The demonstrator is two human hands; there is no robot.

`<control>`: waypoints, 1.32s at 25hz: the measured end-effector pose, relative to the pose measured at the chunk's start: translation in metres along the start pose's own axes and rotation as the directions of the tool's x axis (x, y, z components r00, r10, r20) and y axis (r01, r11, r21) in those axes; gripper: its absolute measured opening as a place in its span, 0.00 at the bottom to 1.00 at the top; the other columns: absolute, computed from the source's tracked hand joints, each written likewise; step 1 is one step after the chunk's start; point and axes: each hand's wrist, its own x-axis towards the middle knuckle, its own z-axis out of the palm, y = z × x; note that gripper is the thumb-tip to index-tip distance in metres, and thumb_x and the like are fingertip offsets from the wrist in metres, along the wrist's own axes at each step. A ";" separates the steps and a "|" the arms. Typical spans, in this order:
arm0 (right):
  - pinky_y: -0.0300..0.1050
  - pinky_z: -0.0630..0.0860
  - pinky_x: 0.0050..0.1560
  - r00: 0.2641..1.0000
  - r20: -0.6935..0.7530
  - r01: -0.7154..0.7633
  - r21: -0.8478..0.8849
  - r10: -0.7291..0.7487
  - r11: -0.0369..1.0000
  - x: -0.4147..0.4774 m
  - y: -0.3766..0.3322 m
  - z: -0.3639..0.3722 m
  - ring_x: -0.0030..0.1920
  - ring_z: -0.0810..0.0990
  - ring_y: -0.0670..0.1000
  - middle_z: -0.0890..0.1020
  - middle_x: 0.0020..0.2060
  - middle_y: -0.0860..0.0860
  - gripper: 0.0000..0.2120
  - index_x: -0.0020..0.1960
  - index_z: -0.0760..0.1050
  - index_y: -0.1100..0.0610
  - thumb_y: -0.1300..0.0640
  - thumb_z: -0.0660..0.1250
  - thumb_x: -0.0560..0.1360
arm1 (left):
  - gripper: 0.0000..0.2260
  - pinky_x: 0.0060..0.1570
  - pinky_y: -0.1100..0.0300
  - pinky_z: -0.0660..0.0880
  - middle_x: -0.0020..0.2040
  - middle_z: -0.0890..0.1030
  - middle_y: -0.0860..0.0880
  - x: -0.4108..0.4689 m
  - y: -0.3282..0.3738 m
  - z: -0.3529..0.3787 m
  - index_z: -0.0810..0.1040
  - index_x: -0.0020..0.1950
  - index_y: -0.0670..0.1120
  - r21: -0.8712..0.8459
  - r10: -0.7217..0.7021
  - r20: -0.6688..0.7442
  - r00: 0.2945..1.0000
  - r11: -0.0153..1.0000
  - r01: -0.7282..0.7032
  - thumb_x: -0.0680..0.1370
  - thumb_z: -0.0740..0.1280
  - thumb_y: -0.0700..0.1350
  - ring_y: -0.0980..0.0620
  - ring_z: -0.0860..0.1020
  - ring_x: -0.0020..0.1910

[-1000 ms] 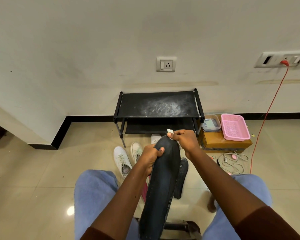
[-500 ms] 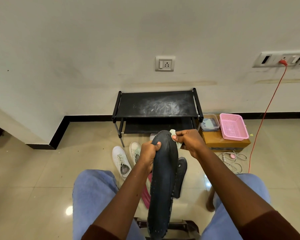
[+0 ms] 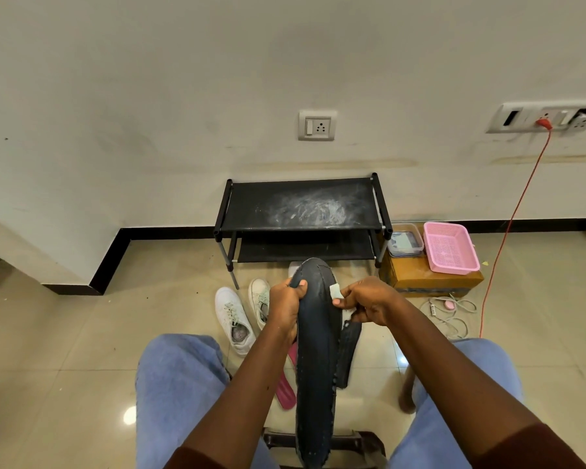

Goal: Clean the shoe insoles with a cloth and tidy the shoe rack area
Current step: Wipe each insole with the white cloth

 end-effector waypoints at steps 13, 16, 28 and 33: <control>0.46 0.79 0.30 0.989 -0.145 0.063 0.286 -0.021 0.956 0.012 0.001 0.016 0.36 0.79 0.57 0.80 0.37 0.61 0.05 0.41 0.76 0.68 0.67 0.71 0.69 | 0.05 0.34 0.64 0.77 0.41 0.80 0.48 -0.008 -0.005 -0.011 0.74 0.52 0.43 -0.018 -0.023 0.107 0.994 1.000 0.025 0.80 0.60 0.37 0.52 0.79 0.39; 0.47 0.80 0.45 0.876 -0.419 0.364 0.247 -0.240 0.898 0.014 -0.005 0.022 0.44 0.82 0.60 0.83 0.47 0.61 0.09 0.48 0.80 0.64 0.62 0.72 0.70 | 0.09 0.42 0.59 0.77 0.48 0.82 0.45 -0.007 -0.012 -0.013 0.75 0.58 0.40 -0.134 -0.044 0.143 0.989 0.989 0.063 0.80 0.60 0.40 0.48 0.80 0.47; 0.47 0.61 0.69 0.729 0.222 0.411 -0.899 -0.648 0.154 -0.018 0.007 0.072 0.71 0.63 0.55 0.63 0.72 0.57 0.23 0.73 0.57 0.60 0.64 0.52 0.78 | 0.28 0.40 0.55 0.81 0.46 0.83 0.40 0.001 -0.011 -0.015 0.83 0.47 0.39 -0.572 -0.141 0.346 0.927 0.752 0.328 0.79 0.55 0.60 0.44 0.84 0.42; 0.48 0.72 0.54 0.740 0.197 0.362 -0.922 -0.643 0.134 -0.031 0.013 0.069 0.58 0.76 0.56 0.76 0.62 0.54 0.18 0.66 0.69 0.58 0.64 0.52 0.77 | 0.25 0.40 0.54 0.81 0.45 0.84 0.41 0.004 -0.014 -0.013 0.80 0.53 0.40 -0.564 -0.139 0.310 0.940 0.769 0.300 0.80 0.54 0.60 0.44 0.84 0.41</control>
